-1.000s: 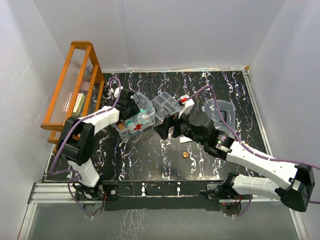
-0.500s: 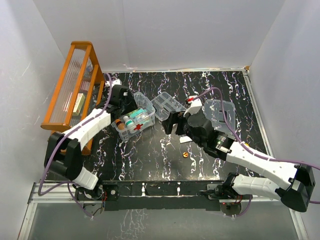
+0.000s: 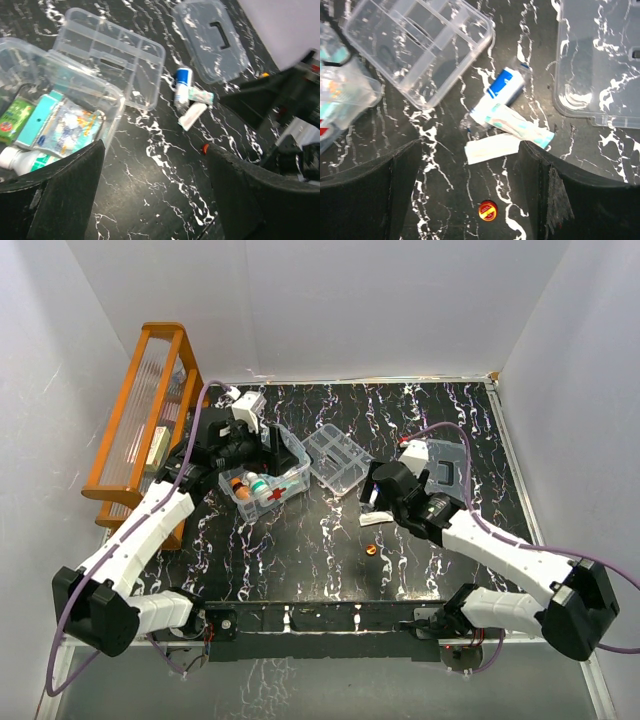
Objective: Organize the medicine kit
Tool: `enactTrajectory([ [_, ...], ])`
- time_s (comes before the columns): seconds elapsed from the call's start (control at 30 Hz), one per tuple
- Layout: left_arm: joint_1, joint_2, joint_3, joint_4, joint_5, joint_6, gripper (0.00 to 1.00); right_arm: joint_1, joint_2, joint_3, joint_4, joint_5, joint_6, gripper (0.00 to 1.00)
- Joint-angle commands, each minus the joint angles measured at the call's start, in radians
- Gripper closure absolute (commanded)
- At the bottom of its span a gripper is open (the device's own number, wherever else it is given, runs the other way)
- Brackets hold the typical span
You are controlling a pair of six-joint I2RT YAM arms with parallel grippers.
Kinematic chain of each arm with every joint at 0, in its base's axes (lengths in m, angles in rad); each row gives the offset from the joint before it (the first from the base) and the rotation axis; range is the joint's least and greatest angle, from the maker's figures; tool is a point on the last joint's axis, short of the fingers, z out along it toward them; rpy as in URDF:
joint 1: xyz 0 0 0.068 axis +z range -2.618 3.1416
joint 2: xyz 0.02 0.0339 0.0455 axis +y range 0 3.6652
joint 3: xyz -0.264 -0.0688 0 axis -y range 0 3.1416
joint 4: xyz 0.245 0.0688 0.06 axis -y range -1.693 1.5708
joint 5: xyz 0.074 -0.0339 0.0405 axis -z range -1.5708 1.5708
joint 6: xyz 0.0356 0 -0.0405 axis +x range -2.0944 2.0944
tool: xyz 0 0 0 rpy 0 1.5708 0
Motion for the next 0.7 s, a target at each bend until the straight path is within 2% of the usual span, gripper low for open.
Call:
enactTrajectory([
  [0.0, -0.029, -0.079, -0.031, 0.041, 0.147, 0.053, 0.16, -0.072, 0.04, 0.013, -0.027, -0.083, 0.024, 0.25],
  [0.17, -0.065, -0.09, -0.071, 0.114, 0.129, 0.005, 0.15, -0.168, 0.118, 0.043, -0.035, -0.188, -0.013, 0.31],
  [0.27, -0.082, -0.067, -0.057, 0.106, 0.127, 0.012, 0.16, -0.198, 0.175, 0.063, -0.019, -0.194, -0.026, 0.37],
  [0.37, -0.094, -0.051, -0.055, 0.116, 0.133, 0.014, 0.16, -0.229, 0.233, 0.083, 0.022, -0.21, -0.033, 0.39],
  [0.57, -0.112, -0.025, -0.057, 0.126, 0.135, 0.004, 0.17, -0.243, 0.384, 0.159, 0.085, -0.209, 0.067, 0.41],
  [0.67, -0.116, -0.018, -0.057, 0.119, 0.115, 0.001, 0.18, -0.243, 0.436, 0.191, 0.074, -0.154, 0.138, 0.41],
])
